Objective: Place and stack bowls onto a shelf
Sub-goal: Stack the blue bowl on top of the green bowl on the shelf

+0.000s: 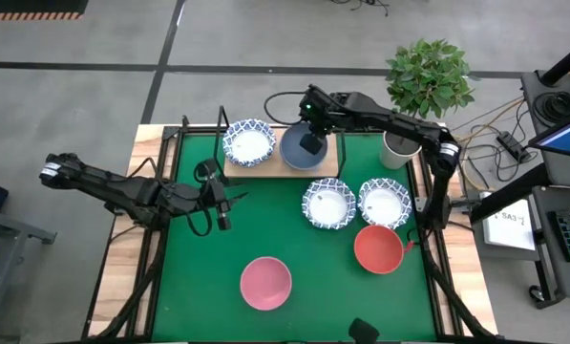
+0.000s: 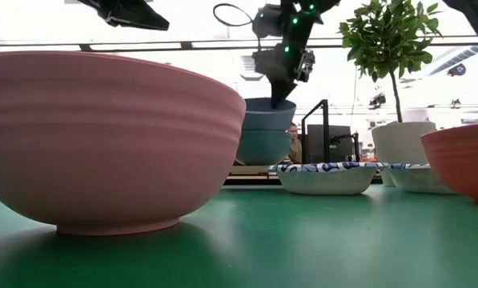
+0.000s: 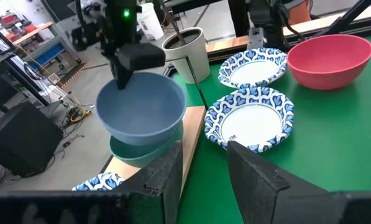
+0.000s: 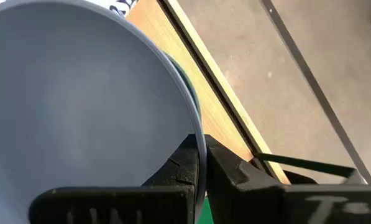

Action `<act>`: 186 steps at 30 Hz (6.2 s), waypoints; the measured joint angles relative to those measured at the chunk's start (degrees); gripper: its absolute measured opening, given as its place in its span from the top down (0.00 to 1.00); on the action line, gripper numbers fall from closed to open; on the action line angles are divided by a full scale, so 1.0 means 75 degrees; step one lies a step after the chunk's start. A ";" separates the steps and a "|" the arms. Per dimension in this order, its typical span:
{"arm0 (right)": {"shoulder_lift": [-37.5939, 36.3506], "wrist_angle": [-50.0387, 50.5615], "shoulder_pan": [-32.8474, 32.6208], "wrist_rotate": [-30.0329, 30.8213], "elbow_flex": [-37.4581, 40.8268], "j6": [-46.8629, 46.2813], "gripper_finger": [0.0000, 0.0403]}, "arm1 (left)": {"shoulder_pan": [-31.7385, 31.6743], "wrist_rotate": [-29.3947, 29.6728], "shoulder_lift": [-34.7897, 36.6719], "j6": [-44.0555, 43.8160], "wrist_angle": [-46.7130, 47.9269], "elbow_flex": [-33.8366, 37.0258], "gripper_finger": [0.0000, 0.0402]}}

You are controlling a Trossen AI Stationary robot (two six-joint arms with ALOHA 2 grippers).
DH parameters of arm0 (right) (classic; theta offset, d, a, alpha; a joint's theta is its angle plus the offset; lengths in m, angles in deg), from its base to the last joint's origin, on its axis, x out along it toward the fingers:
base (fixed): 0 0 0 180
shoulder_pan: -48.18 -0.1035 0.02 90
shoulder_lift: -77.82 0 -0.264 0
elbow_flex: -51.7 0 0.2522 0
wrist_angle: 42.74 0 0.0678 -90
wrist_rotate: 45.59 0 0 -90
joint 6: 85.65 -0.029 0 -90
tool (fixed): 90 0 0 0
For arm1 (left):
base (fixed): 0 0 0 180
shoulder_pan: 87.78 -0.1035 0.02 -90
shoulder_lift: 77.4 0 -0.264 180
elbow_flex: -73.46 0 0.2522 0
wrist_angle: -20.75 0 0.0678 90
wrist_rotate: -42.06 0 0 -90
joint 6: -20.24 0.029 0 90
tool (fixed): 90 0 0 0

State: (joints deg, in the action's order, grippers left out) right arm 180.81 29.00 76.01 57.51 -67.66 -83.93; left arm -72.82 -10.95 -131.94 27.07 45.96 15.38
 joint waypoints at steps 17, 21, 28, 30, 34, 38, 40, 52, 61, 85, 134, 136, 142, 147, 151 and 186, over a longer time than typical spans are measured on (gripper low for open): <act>0.0245 -0.0764 0.0134 0.0064 -0.0011 0.0766 0.82 | 0.0000 -0.0003 -0.0010 0.0000 0.0028 0.0008 0.73; 0.0229 -0.0694 0.0143 0.0308 -0.0112 0.0780 0.73 | 0.0000 -0.0003 -0.0013 0.0000 0.0028 0.0009 0.73; 0.0226 -0.0722 0.0143 0.0287 -0.0375 0.0617 0.71 | 0.0000 -0.0003 -0.0016 0.0000 0.0030 0.0012 0.73; 0.0229 -0.0904 0.0143 0.0278 -0.0339 0.0660 0.75 | 0.0000 -0.0006 -0.0016 0.0000 0.0033 0.0012 0.73; 0.0330 -0.1102 0.0143 0.0270 -0.0189 0.0762 0.87 | 0.0000 -0.0006 -0.0016 0.0000 0.0045 0.0015 0.73; 0.0490 -0.1185 0.0148 0.0305 0.0053 0.0898 0.97 | 0.0000 -0.0006 -0.0016 0.0000 0.0057 0.0029 0.73; 0.0537 -0.1211 0.0147 0.0269 0.0123 0.0939 0.97 | 0.0000 -0.0006 -0.0016 0.0000 0.0065 0.0029 0.73; 0.0120 -0.1245 0.0143 0.0543 0.0132 0.1078 0.97 | 0.0000 -0.0006 -0.0019 0.0000 0.0121 0.0029 0.73; -0.0045 -0.0881 0.0143 0.0459 0.0137 0.0978 0.97 | 0.0000 -0.0006 -0.0018 -0.0003 0.0165 0.0029 0.73; -0.0446 -0.1514 0.0207 0.0451 0.1015 0.0908 0.97 | 0.0000 -0.0009 -0.0019 -0.0035 0.0202 0.0029 0.73; -0.0470 -0.9389 0.0166 -0.0125 0.4603 0.0110 0.98 | 0.0000 -0.0007 -0.0019 -0.0003 0.0296 0.0087 0.73; -0.0470 -0.9458 0.0172 -0.0129 0.4707 0.0072 0.98 | 0.0000 -0.0009 -0.0019 -0.0003 0.0299 0.0087 0.73; -0.0470 -0.9426 0.0175 -0.0118 0.4987 -0.0051 0.98 | 0.0000 -0.0009 -0.0019 -0.0003 0.0293 0.0087 0.73; -0.0470 -0.9404 0.0178 -0.0118 0.5103 -0.0119 0.98 | -0.0002 -0.0009 -0.0019 -0.0005 0.0288 0.0087 0.73; -0.0502 -0.9412 0.0178 -0.0123 0.4806 -0.0229 0.98 | 0.0000 -0.0009 -0.0019 -0.0003 0.0293 0.0087 0.73; 0.0287 -0.9393 0.0193 -0.0120 0.4136 -0.0160 0.98 | -0.0001 -0.0009 -0.0019 -0.0003 0.0307 0.0087 0.73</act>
State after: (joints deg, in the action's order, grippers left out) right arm 182.96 -41.45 77.46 56.61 -36.64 -85.13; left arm -72.83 -11.02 -132.08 27.05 48.27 16.04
